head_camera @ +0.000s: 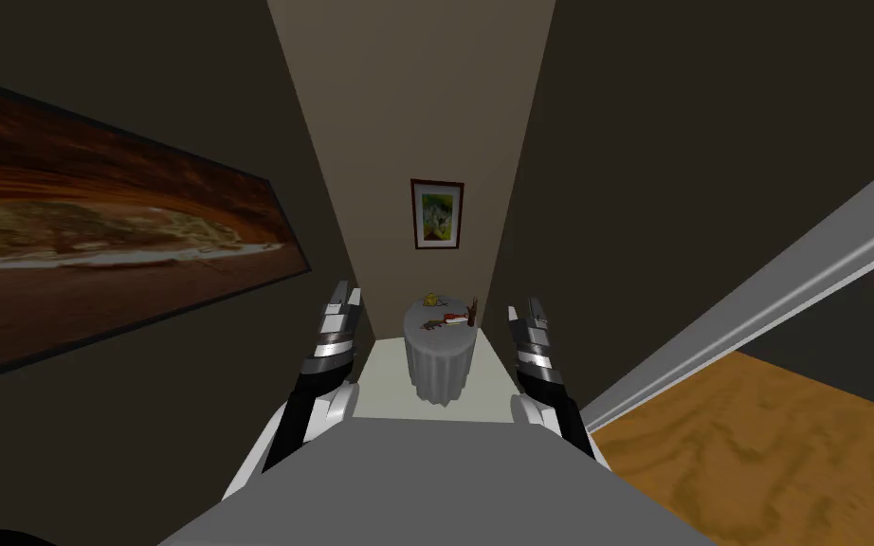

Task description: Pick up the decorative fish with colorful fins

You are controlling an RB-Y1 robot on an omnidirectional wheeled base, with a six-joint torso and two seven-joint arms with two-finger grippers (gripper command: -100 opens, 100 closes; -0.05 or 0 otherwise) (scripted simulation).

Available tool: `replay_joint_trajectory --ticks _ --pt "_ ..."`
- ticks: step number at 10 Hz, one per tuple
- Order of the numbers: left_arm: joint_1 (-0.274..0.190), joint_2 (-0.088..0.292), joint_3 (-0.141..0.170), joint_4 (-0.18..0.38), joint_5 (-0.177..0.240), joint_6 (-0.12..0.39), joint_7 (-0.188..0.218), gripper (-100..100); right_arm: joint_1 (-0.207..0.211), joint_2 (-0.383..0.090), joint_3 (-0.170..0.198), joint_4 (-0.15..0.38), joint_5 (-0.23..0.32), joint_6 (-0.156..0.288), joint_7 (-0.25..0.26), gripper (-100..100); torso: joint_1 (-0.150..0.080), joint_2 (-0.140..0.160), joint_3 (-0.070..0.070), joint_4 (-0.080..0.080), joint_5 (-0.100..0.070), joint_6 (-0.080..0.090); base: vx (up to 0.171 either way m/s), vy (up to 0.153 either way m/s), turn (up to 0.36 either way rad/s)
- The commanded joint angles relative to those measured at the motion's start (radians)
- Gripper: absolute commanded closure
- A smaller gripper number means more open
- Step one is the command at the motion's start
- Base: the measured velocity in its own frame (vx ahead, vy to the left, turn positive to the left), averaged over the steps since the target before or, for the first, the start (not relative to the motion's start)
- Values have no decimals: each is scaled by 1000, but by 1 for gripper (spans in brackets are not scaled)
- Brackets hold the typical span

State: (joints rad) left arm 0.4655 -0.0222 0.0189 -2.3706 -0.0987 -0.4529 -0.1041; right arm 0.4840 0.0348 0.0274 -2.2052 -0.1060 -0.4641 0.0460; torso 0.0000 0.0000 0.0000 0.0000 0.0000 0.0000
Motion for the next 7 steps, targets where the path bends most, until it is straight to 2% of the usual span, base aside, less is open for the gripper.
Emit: replay_joint_trajectory --ticks 1,3,6,7 --pt "0 0 0 0 0 0 0 0 -3 -33 4 4 1 -8 -4 -100 0 0 0 0 0 0 -36 0 89" --pt "0 0 0 0 0 0 0 0 -10 -87 13 18 5 -26 -14 -100 0 4 2 1 0 0 -90 -2 167" --pt "0 0 0 0 0 0 0 0 -33 -174 37 61 18 -65 -33 -100 -1 9 5 2 0 0 -145 0 214" --pt "0 0 0 0 0 0 0 0 -43 -204 49 82 25 -81 -39 -100 -1 10 6 2 0 0 -171 -6 362"
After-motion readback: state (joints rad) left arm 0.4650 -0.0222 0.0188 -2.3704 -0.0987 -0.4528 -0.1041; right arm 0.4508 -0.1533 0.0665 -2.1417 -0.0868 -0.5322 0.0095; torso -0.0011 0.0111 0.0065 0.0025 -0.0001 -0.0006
